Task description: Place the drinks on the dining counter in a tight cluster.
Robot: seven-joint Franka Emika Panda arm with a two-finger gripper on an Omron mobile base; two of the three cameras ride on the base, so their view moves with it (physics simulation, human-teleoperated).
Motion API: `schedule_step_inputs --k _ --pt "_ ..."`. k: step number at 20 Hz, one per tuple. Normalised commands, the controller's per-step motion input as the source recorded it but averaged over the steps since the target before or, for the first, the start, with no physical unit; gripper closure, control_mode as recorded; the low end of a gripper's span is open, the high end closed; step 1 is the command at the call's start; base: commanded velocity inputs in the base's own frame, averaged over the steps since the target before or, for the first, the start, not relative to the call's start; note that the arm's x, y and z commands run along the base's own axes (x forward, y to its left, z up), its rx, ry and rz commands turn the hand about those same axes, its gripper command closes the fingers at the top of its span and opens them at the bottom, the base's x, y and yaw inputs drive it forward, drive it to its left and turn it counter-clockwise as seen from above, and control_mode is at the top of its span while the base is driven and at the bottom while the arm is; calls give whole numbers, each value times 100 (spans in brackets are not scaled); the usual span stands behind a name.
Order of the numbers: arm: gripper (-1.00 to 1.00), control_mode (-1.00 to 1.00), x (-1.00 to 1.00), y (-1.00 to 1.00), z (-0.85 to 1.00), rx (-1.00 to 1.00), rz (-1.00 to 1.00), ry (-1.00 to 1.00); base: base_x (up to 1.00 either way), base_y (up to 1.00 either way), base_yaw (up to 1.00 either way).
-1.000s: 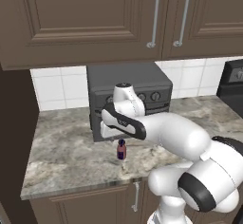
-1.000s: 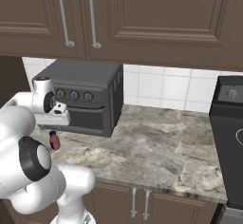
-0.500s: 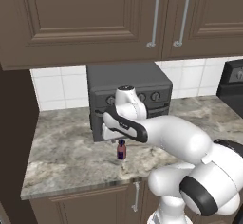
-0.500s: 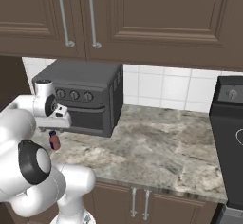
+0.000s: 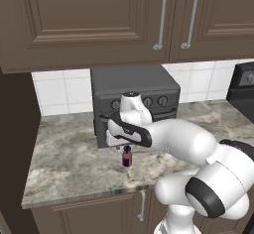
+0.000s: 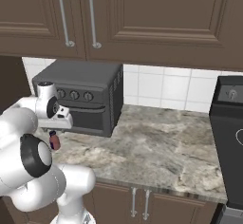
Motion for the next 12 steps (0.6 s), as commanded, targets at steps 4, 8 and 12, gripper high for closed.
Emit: schedule_step_inputs --k 4,8,12 --pt "-100 -100 0 0 -4 0 0 0 0 0 0" --pt "-100 -100 -10 0 0 0 0 0 0 0 0" --pt "-100 -100 -9 0 0 0 0 0 0 0 0"
